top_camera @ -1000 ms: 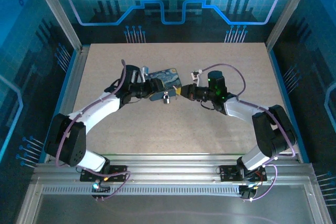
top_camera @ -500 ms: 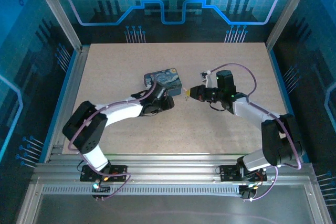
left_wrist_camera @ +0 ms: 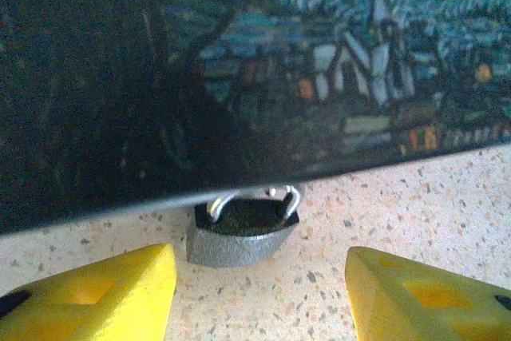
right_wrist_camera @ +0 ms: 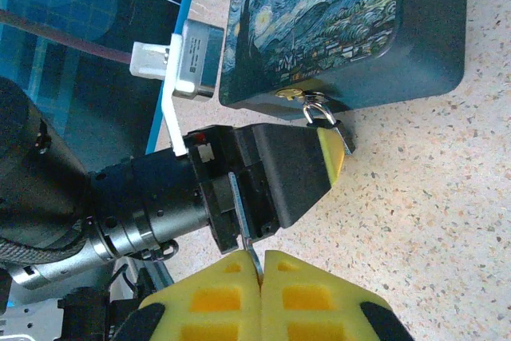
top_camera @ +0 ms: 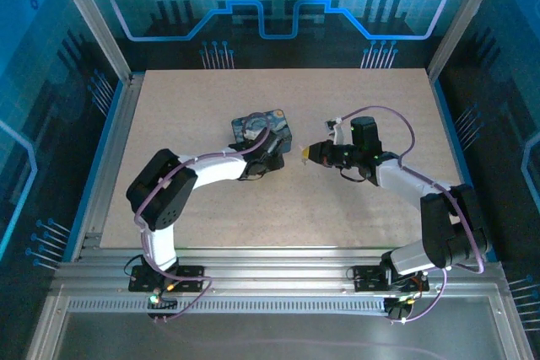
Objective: Unlock the padlock with the key
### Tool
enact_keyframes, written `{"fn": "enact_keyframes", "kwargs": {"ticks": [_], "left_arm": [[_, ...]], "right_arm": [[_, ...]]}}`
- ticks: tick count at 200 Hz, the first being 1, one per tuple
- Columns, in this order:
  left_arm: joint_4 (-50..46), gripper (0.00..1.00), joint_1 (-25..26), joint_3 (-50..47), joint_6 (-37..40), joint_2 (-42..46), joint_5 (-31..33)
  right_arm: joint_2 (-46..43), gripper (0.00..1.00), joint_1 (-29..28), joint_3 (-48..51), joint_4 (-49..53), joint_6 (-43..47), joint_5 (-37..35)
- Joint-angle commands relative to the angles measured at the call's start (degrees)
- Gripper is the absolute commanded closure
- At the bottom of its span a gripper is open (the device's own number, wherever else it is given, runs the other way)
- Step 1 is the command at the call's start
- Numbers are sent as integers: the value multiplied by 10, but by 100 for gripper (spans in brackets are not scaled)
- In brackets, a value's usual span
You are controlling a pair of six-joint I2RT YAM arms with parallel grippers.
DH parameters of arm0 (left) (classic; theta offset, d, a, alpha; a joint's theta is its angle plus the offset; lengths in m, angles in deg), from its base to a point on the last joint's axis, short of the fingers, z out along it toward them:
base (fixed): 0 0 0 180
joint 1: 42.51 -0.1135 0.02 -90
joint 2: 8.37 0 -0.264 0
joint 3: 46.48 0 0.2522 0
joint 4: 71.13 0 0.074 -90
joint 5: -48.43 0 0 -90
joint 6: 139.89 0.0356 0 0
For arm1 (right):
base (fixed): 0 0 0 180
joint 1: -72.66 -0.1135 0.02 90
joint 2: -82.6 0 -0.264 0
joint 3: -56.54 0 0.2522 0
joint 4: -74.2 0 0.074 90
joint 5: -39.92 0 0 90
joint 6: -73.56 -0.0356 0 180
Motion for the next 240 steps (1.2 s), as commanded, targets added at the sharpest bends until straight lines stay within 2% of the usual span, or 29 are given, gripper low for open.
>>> {"fn": "enact_keyframes", "kwargs": {"ticks": [1, 62, 83, 115, 146, 174, 240], "left_arm": [[-17, 44, -1, 20, 26, -23, 27], [-26, 55, -3, 49, 52, -58, 46], [-33, 64, -4, 58, 60, -67, 40], [-49, 82, -5, 62, 62, -63, 37], [-87, 88, -5, 75, 71, -44, 36], [-141, 91, -8, 101, 73, -20, -1], [-243, 98, -40, 153, 66, 11, -147]], "right_arm": [[-8, 100, 7, 7, -9, 6, 18], [-9, 100, 4, 12, -8, 2, 19], [-11, 100, 3, 17, -2, 3, 17], [-31, 100, 3, 28, 17, 13, 9], [-49, 100, 2, 33, 44, 30, 3], [-62, 100, 3, 31, 84, 52, -6], [-74, 100, -8, 33, 123, 77, -16]]}}
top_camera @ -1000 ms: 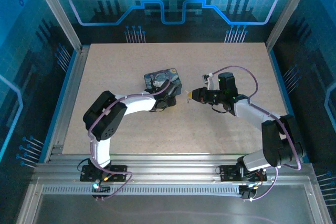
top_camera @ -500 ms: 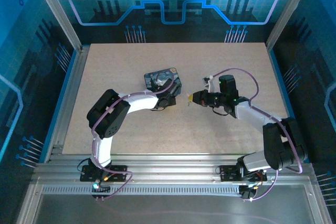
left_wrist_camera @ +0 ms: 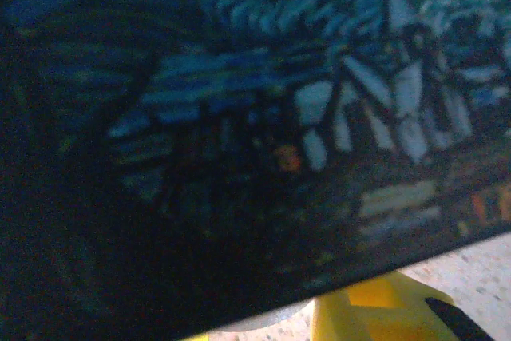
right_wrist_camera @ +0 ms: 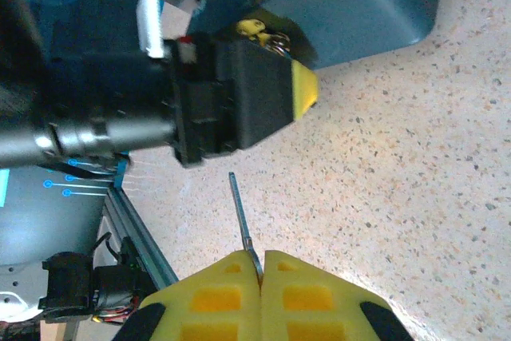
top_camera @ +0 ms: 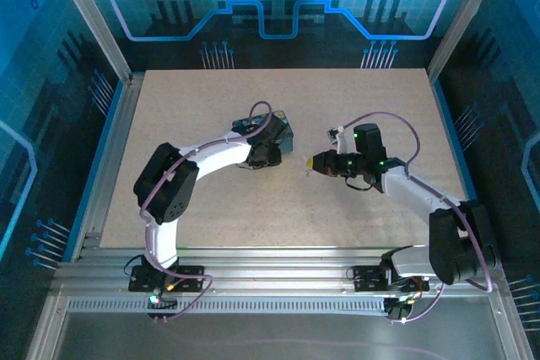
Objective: Unlock the padlock with the key
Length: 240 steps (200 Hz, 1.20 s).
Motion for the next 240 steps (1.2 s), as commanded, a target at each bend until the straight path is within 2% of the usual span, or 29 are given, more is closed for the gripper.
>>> {"fn": "enact_keyframes", "kwargs": {"ticks": [1, 34, 79, 118, 141, 166, 202, 240], "left_arm": [[-55, 98, -14, 22, 7, 41, -69], [-80, 100, -23, 42, 6, 48, -103], [-84, 100, -56, 64, -48, 52, -214], [-57, 100, -87, 51, -129, 69, -319], [-56, 100, -100, 50, -157, 80, -349], [-30, 100, -113, 33, -198, 93, -391], [-5, 100, -118, 10, -227, 111, -426], [71, 100, -122, -42, -286, 126, -452]], "right_arm": [[-14, 100, -8, 6, 30, 23, -9], [-15, 100, -20, 19, 19, 18, -15], [-15, 100, -67, 23, -8, 0, -24], [-20, 100, -114, 34, -47, 20, -56], [-16, 100, -112, 43, -78, 27, -68], [-6, 100, -114, 36, -117, 49, -39], [2, 100, -110, 7, -103, 105, -34], [41, 100, -97, -26, -93, 115, -20]]}}
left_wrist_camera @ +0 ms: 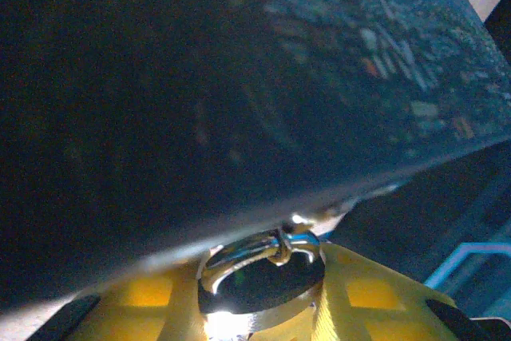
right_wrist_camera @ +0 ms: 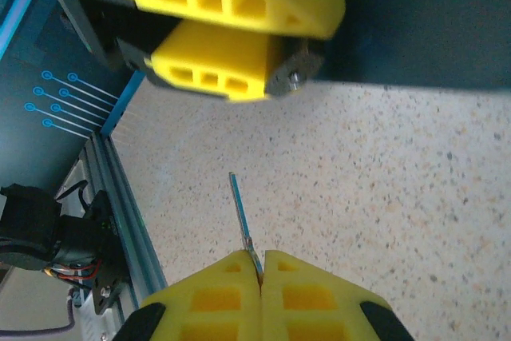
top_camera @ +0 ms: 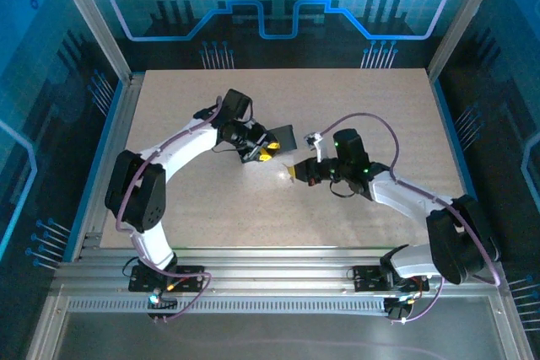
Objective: Unlock the padlock with the key
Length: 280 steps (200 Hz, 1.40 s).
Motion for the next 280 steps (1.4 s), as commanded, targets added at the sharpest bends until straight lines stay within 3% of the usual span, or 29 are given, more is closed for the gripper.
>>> {"fn": "enact_keyframes", "kwargs": {"ticks": [1, 58, 112, 280], "left_arm": [[70, 100, -7, -25, -50, 31, -49], [92, 100, -14, -41, -67, 39, -61], [98, 100, -16, -47, -65, 39, -64], [119, 100, -18, -66, -67, 47, -64]], "right_arm": [[26, 100, 10, -30, -6, 29, 20], [77, 100, 20, -69, 12, 57, 45], [103, 100, 27, -73, -19, 29, 45], [131, 100, 35, -87, -62, -11, 67]]}}
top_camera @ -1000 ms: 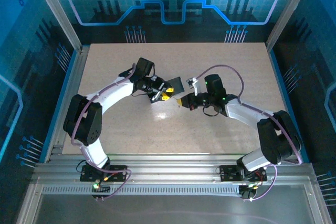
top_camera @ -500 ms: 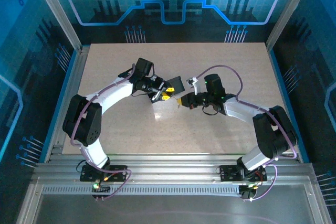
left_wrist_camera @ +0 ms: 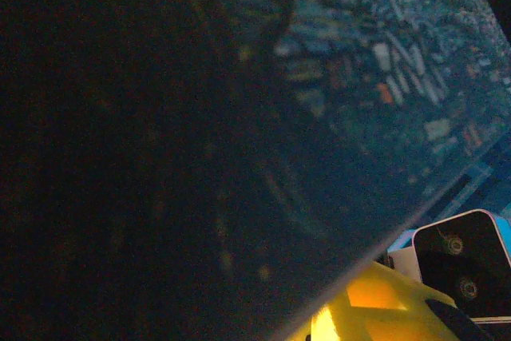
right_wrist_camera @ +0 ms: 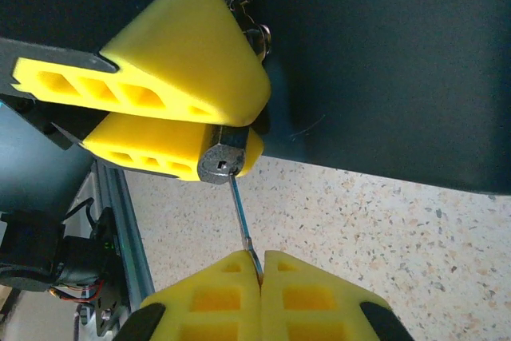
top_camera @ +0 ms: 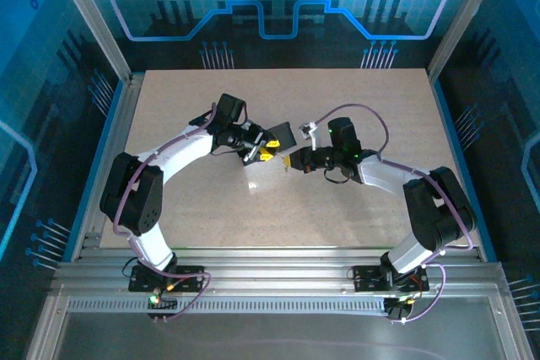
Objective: Unlock the padlock with the key
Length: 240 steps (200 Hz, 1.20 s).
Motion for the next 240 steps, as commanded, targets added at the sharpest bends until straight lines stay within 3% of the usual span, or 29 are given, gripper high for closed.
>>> {"fn": "enact_keyframes", "kwargs": {"ticks": [1, 240], "left_arm": [[19, 100, -4, -9, 2, 29, -21], [15, 100, -6, -21, 15, 39, -8]], "right_arm": [[7, 100, 6, -22, -15, -5, 9], [10, 100, -9, -44, -37, -27, 12]]}}
